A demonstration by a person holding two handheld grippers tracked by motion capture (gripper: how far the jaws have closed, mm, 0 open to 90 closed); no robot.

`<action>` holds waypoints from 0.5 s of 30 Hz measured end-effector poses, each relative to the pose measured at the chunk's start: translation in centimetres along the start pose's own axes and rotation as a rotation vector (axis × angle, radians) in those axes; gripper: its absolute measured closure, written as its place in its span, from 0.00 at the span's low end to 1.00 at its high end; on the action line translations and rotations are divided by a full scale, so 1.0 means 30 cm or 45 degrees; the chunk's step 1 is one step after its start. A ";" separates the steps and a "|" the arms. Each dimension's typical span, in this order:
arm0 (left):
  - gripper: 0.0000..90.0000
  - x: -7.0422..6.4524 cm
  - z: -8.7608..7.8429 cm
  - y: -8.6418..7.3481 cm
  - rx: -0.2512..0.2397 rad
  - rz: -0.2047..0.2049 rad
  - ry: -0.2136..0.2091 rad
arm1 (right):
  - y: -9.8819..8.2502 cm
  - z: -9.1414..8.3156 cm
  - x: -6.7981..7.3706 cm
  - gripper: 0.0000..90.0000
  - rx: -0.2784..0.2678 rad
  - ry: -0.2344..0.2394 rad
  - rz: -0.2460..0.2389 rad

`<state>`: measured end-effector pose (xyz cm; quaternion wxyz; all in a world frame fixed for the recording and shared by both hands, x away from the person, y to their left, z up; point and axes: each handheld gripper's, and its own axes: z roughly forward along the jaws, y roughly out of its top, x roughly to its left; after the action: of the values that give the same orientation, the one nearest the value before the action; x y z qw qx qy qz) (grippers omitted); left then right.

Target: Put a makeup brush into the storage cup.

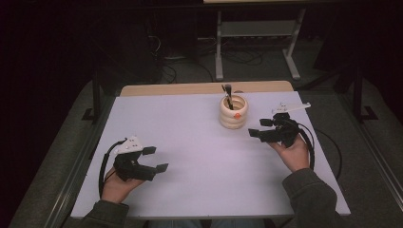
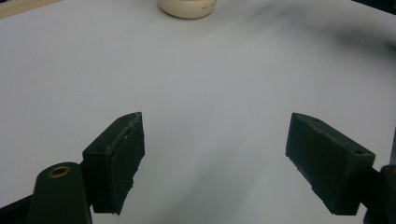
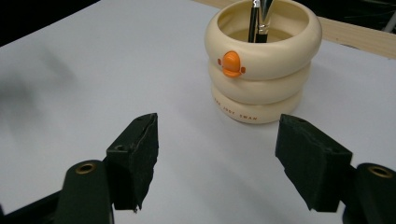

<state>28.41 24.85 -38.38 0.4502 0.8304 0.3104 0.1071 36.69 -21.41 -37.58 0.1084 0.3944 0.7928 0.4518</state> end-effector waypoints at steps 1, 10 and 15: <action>0.21 0.001 0.000 0.000 0.000 0.001 0.000 | -0.005 0.000 0.005 0.33 0.000 0.003 -0.013; 0.21 0.001 0.000 -0.002 -0.004 -0.010 0.007 | -0.025 -0.003 0.018 0.33 0.001 0.007 -0.020; 0.21 0.003 0.000 -0.003 -0.003 -0.009 0.008 | -0.036 -0.013 0.031 0.32 -0.013 0.009 -0.031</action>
<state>28.45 24.94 -38.46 0.4506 0.8284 0.3145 0.1086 35.31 -21.28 -38.05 0.1134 0.3825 0.7956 0.4559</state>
